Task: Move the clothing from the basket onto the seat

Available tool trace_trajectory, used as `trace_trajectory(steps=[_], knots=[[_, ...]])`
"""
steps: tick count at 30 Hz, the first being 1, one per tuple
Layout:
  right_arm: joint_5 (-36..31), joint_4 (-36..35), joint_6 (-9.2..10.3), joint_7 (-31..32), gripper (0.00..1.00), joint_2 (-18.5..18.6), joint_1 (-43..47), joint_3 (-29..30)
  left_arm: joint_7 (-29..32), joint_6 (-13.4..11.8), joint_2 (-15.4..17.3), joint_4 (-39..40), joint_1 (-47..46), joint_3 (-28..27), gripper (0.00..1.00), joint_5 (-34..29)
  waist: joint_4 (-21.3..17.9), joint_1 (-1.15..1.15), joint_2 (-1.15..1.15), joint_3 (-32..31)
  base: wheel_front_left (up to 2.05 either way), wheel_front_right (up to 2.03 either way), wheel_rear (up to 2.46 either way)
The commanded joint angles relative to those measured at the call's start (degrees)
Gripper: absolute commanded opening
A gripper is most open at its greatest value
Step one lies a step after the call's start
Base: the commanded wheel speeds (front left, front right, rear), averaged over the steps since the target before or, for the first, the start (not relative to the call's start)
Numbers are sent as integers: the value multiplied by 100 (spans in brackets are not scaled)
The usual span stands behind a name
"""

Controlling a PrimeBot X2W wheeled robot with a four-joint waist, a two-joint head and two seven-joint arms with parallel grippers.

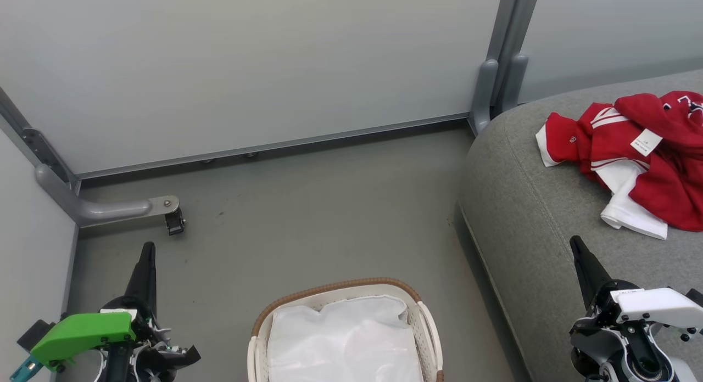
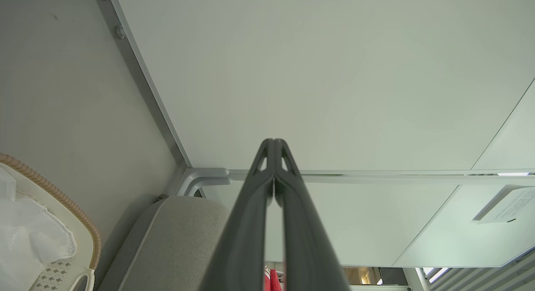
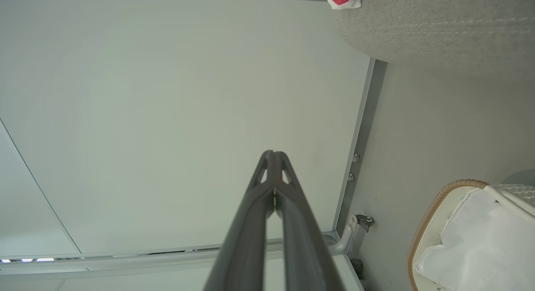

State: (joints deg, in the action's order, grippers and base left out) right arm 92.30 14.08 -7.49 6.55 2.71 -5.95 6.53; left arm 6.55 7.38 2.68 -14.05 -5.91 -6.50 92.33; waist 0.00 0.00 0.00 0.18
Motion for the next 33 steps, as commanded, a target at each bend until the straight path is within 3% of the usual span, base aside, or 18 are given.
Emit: trace_trajectory(steps=[1, 33], knots=[[21, -18, 0, 17, 0, 32, -51, 11, 18, 21, 38, 10, -66, -12, 0, 17, 0, 0, 0, 0, 0, 0, 0], [22, -18, 0, 16, 0, 32, -51, 10, 17, 21, 38, 11, -66, -11, 0, 17, 0, 0, 0, 0, 0, 0, 0]])
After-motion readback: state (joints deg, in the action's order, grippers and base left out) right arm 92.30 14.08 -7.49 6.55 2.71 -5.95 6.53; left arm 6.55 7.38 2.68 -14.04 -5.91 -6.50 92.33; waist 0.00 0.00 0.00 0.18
